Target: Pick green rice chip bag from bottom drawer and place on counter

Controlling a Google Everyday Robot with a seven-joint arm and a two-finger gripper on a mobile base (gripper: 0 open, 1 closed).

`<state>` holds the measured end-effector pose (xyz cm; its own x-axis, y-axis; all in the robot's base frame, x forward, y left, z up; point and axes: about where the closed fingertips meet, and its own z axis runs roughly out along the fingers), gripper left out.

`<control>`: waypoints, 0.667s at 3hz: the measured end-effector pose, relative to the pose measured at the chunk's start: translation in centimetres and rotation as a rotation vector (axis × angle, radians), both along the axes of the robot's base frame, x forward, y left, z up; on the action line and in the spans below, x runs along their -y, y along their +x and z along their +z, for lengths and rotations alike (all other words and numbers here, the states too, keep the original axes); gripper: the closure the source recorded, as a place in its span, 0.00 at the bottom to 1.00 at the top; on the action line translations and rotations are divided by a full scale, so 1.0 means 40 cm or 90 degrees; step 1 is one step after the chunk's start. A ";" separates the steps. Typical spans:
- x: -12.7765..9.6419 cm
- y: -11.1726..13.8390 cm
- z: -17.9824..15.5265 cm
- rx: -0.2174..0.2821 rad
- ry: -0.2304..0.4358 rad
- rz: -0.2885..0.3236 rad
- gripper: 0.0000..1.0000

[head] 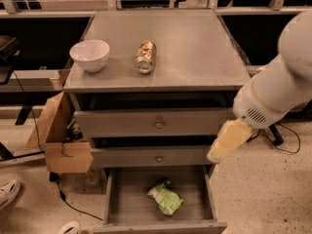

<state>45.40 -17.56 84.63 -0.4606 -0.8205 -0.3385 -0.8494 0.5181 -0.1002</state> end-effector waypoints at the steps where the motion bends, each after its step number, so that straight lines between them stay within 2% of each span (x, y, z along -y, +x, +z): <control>1: -0.154 -0.012 -0.194 -0.049 0.046 -0.042 0.00; 2: -0.317 -0.099 -0.462 -0.168 0.119 -0.091 0.00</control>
Offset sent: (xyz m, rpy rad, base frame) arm 0.0567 0.2402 -0.3195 0.6877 0.0351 -0.5974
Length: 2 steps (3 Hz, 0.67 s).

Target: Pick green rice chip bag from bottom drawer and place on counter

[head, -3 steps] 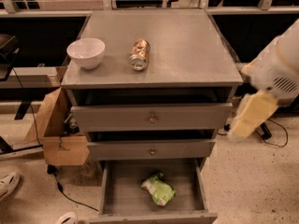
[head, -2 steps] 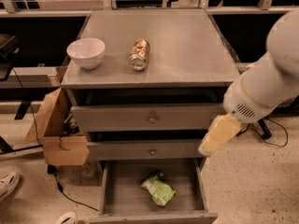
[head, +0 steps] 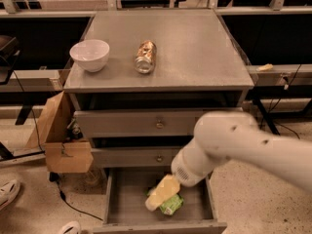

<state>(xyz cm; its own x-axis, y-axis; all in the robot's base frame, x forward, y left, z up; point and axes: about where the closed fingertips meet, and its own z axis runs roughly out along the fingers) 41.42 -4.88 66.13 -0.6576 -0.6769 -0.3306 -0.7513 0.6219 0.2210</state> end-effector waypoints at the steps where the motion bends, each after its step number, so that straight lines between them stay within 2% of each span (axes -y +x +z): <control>1: -0.015 -0.048 -0.102 -0.044 0.011 -0.041 0.00; 2: -0.015 -0.048 -0.102 -0.043 0.010 -0.041 0.00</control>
Offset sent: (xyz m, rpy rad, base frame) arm -0.0197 0.0067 -0.0429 0.0195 0.0740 -0.0630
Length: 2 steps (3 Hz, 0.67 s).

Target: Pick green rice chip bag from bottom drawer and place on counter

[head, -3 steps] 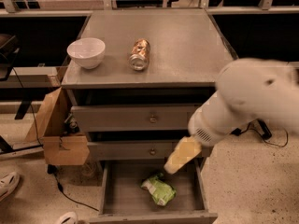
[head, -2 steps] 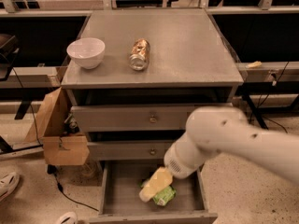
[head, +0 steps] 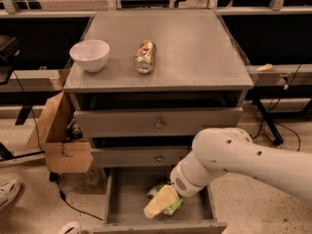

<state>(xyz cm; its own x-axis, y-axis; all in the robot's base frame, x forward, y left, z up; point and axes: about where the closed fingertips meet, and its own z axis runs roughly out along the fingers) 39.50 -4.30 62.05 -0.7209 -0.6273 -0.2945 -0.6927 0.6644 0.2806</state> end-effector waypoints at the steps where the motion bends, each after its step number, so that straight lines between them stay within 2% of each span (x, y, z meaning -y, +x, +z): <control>1: 0.033 0.038 -0.059 0.020 0.001 -0.046 0.00; 2: 0.121 0.071 -0.217 0.028 -0.012 -0.133 0.00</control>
Offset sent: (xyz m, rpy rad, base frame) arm 0.0807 -0.0873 -0.1559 0.0212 -0.1920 -0.4393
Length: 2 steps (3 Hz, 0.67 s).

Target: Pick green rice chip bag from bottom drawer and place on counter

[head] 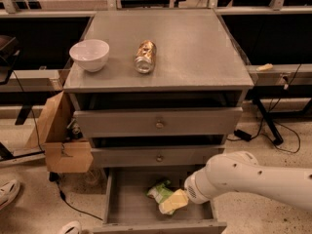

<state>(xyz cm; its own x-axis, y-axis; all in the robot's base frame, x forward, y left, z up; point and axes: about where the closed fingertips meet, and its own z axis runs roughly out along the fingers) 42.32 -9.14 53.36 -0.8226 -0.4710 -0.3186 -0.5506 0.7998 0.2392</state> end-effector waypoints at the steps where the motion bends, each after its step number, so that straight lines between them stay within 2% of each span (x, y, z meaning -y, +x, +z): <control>1: 0.101 0.090 -0.153 0.041 0.010 -0.066 0.00; 2: 0.126 0.223 -0.270 0.089 0.050 -0.091 0.00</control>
Offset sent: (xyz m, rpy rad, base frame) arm 0.1748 -0.0657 -0.2149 0.1644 -0.1034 -0.1414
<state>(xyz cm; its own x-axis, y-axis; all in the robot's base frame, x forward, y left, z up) 51.25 -14.16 42.57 -0.8241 -0.3223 -0.4658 -0.4654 0.8540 0.2324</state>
